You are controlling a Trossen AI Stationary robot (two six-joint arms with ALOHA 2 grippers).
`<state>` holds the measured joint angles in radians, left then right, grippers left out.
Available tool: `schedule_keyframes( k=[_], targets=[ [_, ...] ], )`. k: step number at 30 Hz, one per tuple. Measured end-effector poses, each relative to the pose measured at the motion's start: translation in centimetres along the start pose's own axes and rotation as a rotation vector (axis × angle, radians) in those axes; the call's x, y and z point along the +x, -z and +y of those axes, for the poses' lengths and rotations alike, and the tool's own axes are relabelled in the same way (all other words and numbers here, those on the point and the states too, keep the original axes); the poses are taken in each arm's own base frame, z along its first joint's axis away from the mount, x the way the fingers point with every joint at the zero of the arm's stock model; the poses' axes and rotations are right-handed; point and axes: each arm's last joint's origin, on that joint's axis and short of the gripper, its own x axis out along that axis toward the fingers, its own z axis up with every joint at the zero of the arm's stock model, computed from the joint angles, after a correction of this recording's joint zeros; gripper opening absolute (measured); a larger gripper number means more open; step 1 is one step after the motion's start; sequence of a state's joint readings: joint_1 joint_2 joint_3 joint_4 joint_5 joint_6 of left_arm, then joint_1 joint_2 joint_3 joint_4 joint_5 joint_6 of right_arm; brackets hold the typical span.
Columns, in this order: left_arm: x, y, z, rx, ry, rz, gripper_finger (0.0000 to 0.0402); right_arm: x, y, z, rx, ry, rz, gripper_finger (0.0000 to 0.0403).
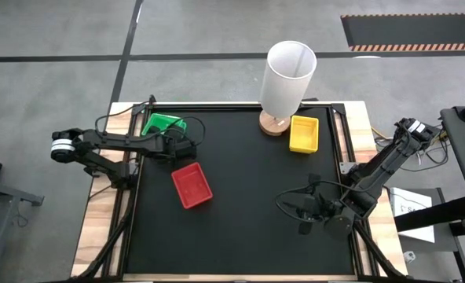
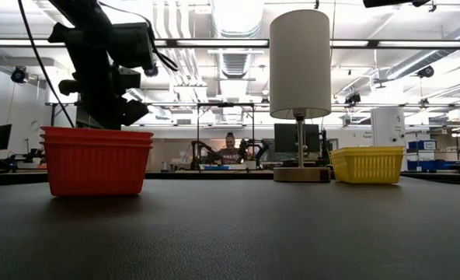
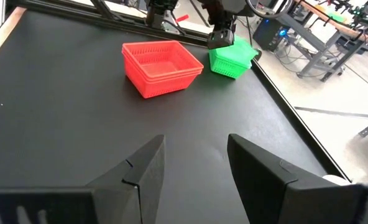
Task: Stack baskets by color
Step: Stack the bottom green bin on top of the top green bin, then return to Home Position
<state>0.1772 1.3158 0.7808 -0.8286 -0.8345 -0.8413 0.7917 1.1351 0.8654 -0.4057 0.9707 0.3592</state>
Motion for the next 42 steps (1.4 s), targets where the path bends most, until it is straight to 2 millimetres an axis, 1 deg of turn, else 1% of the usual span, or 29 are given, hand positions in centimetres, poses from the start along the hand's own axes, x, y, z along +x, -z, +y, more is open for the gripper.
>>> schedule_keyframes(
  k=[7,9,12,16,18,20,23,25,26,28,31,33,37,42],
  targets=[
    [0.0,0.0,0.0,0.015,0.000,0.000,0.0096,0.0,0.0,0.0,0.008,0.000,0.001,0.0166],
    [-0.4,0.1,0.1,0.060,0.024,0.012,0.0111,0.1,0.3,0.0,0.000,0.001,0.005,0.0166],
    [-1.8,0.5,0.1,0.107,0.103,0.003,0.0121,0.4,1.3,0.1,-0.015,0.001,0.019,0.0166],
    [-4.7,1.3,0.1,0.152,0.231,-0.072,0.0123,1.7,2.8,0.2,0.032,-0.015,-0.001,0.0155],
    [-6.4,2.2,-0.2,0.237,0.329,-0.123,0.0123,2.6,3.7,0.1,0.051,-0.054,-0.034,0.0143],
    [-8.3,3.4,-0.6,0.370,0.471,-0.181,0.0123,3.7,4.2,-0.1,0.062,-0.126,-0.093,0.0126],
    [-10.8,5.6,-1.5,0.532,0.710,-0.352,0.0120,5.2,4.1,-1.3,0.077,-0.265,-0.255,0.0096],
    [-12.0,6.6,-1.7,0.538,0.862,-0.482,0.0111,6.1,4.2,-2.5,0.054,-0.330,-0.353,0.0074],
    [-12.5,6.8,-1.7,0.514,0.945,-0.545,0.0103,6.5,4.3,-3.1,0.030,-0.343,-0.384,0.0063],
    [-13.0,7.1,-1.7,0.485,1.127,-0.674,0.0081,7.4,4.6,-4.4,-0.014,-0.322,-0.409,0.0043],
    [-12.9,7.7,-1.2,0.543,1.317,-0.880,0.0035,8.5,4.9,-6.3,-0.050,-0.233,-0.385,0.0017],
    [-12.2,7.9,-0.4,0.565,1.322,-0.956,0.0010,8.7,5.0,-7.3,-0.070,-0.194,-0.360,0.0011],
    [-10.5,8.1,1.6,0.510,1.296,-1.001,0.0003,8.0,5.1,-8.3,-0.081,-0.165,-0.368,0.0009],
    [-8.8,8.8,4.1,0.402,1.288,-1.055,0.0000,6.4,6.0,-9.9,-0.121,-0.067,-0.400,0.0009]
  ],
)
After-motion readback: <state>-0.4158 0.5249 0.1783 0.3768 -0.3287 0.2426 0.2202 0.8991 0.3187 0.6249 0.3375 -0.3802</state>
